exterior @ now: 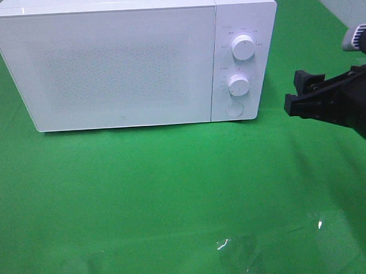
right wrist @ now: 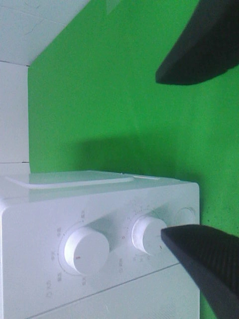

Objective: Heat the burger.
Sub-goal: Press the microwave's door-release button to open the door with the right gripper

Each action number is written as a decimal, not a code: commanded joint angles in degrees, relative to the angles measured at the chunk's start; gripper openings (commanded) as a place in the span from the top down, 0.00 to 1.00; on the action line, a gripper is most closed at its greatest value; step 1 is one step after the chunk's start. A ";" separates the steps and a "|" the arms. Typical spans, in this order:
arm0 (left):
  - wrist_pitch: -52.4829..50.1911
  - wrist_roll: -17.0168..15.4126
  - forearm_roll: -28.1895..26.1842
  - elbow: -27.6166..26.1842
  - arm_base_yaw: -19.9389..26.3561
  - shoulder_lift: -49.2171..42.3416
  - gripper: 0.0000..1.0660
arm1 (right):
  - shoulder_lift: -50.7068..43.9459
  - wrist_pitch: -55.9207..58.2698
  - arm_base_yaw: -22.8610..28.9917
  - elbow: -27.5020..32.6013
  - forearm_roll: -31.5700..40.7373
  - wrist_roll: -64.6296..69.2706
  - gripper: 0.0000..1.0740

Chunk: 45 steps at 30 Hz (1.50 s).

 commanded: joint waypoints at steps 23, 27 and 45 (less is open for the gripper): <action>-0.34 -0.06 -0.40 0.23 0.17 -1.03 0.06 | 15.47 -6.70 18.45 -8.94 13.24 -1.55 0.32; -0.34 -0.06 -0.40 0.23 0.17 -1.03 0.06 | 16.84 -5.96 18.45 -10.08 13.81 -1.43 0.32; -0.34 -0.06 -0.40 0.23 0.17 -1.03 0.06 | 17.30 -2.69 18.45 -10.26 14.21 44.35 0.50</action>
